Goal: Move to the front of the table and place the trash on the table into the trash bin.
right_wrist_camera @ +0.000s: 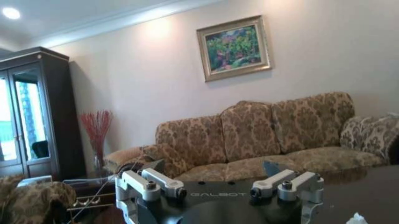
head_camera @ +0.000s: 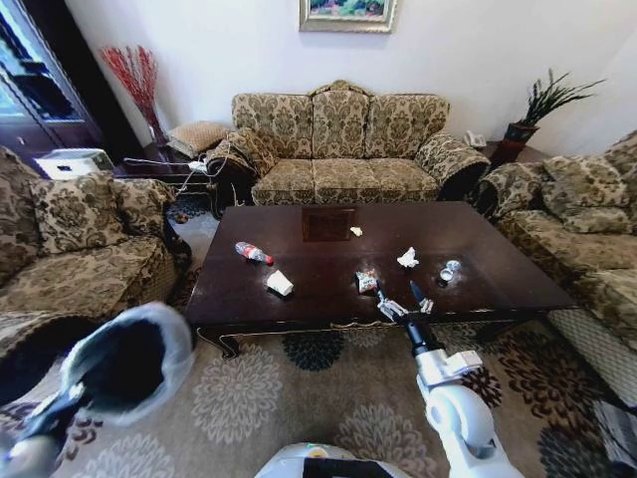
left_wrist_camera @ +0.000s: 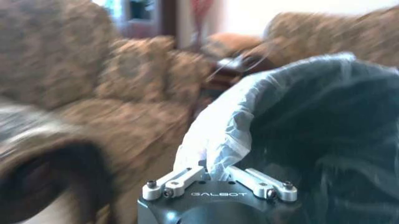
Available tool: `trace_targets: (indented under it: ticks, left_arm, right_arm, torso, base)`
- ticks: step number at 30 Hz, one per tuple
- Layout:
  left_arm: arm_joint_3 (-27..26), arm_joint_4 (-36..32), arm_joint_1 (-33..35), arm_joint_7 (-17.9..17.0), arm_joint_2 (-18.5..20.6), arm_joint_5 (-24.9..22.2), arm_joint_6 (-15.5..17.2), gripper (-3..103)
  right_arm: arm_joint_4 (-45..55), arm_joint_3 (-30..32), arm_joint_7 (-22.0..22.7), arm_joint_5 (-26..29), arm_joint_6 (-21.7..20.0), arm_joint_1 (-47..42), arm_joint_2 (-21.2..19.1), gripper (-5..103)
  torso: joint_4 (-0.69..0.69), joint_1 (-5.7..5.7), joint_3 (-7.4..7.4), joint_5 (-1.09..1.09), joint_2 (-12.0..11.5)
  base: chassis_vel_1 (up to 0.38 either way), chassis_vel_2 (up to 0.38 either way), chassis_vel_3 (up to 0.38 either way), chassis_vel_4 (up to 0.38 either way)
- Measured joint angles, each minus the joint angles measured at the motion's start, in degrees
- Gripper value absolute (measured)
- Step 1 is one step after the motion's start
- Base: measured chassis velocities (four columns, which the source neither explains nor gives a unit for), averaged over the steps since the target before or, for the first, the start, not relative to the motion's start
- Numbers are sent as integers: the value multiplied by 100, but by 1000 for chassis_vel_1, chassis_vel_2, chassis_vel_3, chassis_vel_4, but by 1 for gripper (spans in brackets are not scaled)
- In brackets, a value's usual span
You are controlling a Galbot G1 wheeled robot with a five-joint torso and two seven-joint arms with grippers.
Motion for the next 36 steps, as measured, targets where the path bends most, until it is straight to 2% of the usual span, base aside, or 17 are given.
trace_targets:
  ticks: [2,3,4,5,8,9,11,14,17,23,28,31,36]
  left_arm:
    - [58,-171,-396,-167,339,-199,295,0]
    - [53,-268,-608,-325,688,-463,522,0]
    - [53,-268,-608,-325,688,-463,522,0]
    - [25,-307,-691,-382,989,-655,639,0]
    - [-41,-162,-810,-443,1616,-975,731,0]
    - [-41,-162,-810,-443,1616,-975,731,0]
    - [12,109,-1030,-501,1909,-1155,773,0]
    - [147,385,-1249,-527,2142,-1280,781,0]
    - [370,577,-1472,-529,2284,-1319,782,0]
    - [607,599,-1662,-534,2232,-1322,753,0]
    - [579,605,-1687,-506,2216,-1322,716,0]
    - [528,647,-1706,-484,2269,-1358,694,0]
    - [520,718,-1709,-427,2465,-1412,701,0]
  right_arm:
    - [29,35,10,-121,0,-46,-2,100]
    - [47,65,19,-165,-5,-106,8,100]
    - [47,65,19,-165,-5,-106,8,100]
    - [44,80,33,-171,-1,-142,26,100]
    - [-40,94,37,-250,113,-221,82,100]
    - [-40,94,37,-250,113,-221,82,100]
    - [-35,94,38,-328,194,-366,133,100]
    - [46,105,36,-357,244,-572,154,100]
    - [91,147,31,-384,281,-696,149,100]
    - [228,169,37,-421,284,-814,170,100]
    - [262,107,98,-497,393,-845,209,100]
    - [285,69,170,-511,479,-843,223,100]
    - [309,75,27,-519,551,-833,260,100]
  torso:
    - [-3,0,0,-4,0]
    - [-3,1,1,-4,0]
    - [-3,1,1,-4,0]
    - [-4,1,1,-1,0]
    - [-2,1,0,3,0]
    - [-2,1,0,3,0]
    - [-1,1,1,-4,0]
    - [-1,0,0,-4,0]
    - [-1,-1,0,-3,0]
    - [-1,-2,-1,-2,0]
    - [1,-2,-1,3,0]
    - [-1,6,2,-3,-2]
    - [-3,9,3,0,-3]
  base:
    - [0,0,0,0]
    - [0,0,0,0]
    - [0,0,0,0]
    - [0,0,0,0]
    - [0,0,0,0]
    - [0,0,0,0]
    - [0,0,0,0]
    - [0,0,0,0]
    - [0,0,0,0]
    - [-59,50,62,-58]
    - [-176,207,173,-181]
    - [-230,178,216,-199]
    - [-120,110,98,-94]
